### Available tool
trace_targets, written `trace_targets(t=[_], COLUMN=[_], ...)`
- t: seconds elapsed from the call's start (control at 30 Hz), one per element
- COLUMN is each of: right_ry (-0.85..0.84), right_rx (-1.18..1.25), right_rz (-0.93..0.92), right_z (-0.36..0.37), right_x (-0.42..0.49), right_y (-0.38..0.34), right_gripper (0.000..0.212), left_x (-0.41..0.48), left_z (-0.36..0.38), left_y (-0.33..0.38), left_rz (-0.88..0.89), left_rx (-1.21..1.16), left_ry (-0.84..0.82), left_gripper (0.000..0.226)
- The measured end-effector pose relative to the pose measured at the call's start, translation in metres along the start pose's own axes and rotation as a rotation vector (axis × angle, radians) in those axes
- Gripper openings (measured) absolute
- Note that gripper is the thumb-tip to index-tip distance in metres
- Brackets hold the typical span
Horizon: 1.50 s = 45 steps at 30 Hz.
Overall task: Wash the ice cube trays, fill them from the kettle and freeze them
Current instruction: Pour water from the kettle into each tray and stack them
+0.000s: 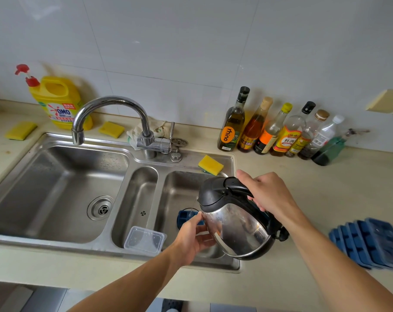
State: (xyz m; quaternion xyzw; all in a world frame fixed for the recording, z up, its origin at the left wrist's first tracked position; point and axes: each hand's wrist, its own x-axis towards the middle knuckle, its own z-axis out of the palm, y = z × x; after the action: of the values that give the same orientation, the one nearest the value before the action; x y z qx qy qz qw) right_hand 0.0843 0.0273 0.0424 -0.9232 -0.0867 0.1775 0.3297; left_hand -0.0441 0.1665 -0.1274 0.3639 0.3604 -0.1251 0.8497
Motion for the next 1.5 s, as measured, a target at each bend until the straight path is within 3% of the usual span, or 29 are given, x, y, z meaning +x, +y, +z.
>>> trace_targets(t=[1.5], right_ry=[0.012], right_rx=[0.096], right_rz=[-0.034], right_z=[0.007], right_x=[0.01], right_y=[0.009], right_gripper=[0.072], left_x=[0.007], left_z=[-0.006], left_y=[0.012], left_rz=[0.032], left_rx=[0.044], left_ry=[0.054], left_gripper=[0.047])
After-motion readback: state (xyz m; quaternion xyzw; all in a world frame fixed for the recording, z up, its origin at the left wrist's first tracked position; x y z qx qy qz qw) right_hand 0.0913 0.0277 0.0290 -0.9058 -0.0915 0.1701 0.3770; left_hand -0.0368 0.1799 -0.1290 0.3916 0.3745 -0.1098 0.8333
